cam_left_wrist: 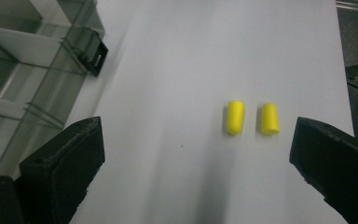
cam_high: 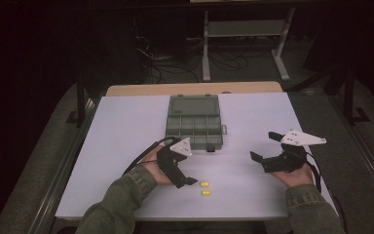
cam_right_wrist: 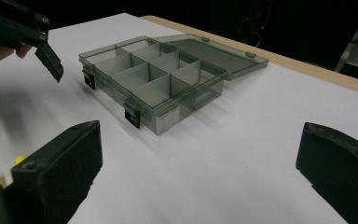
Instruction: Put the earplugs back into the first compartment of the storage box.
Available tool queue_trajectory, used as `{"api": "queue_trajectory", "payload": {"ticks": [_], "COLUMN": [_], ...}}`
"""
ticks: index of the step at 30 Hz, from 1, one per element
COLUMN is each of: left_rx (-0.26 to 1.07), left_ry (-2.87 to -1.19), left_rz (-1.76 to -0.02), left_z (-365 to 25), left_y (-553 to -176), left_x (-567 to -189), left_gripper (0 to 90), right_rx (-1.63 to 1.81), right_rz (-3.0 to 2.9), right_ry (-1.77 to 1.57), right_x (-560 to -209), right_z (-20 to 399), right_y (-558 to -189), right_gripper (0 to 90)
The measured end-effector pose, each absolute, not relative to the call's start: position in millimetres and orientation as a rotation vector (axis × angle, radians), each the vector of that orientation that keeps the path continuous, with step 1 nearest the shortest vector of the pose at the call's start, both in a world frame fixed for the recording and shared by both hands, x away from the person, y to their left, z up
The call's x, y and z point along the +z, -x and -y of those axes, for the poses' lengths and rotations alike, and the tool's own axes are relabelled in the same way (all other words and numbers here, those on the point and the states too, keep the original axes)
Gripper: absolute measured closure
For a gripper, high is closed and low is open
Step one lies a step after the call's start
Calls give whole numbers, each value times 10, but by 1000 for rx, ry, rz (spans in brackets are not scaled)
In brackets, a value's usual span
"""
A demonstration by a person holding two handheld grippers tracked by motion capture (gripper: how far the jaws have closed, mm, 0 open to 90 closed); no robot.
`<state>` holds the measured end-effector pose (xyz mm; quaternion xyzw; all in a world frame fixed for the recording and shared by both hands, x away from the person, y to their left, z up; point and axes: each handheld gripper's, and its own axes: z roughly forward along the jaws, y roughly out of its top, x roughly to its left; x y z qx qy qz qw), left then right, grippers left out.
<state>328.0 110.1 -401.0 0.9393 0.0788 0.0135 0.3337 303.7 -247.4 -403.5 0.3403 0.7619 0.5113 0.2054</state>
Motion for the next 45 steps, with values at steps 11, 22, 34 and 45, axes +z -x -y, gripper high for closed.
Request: {"api": "queue_trajectory", "payload": {"ticks": [11,22,34,45], "left_rx": [-63,-108,-105,-53], "left_ry": [-2469,-2485,-2506,-2563], "left_rz": [-163,-107,-101,-57], "left_z": [-938,-818,-799,-731], "left_y": [-3271,-3259,-3270,-3222], "left_x": [-4118,-4200,-4239,-4285], "left_gripper": [81,207,348,539], "right_rx": [1419,1422,1415,1416], "right_rz": [-2132,-2134,-2139,-2140], "right_ry": [-948,-943,-936,-934], "right_x": [-4037,-4035,-4039,-4037], "right_z": [2467,2462,2457,2456], "right_y": [-3033,-3029,-3028,-3025], "right_gripper": [0,0,0,0]}}
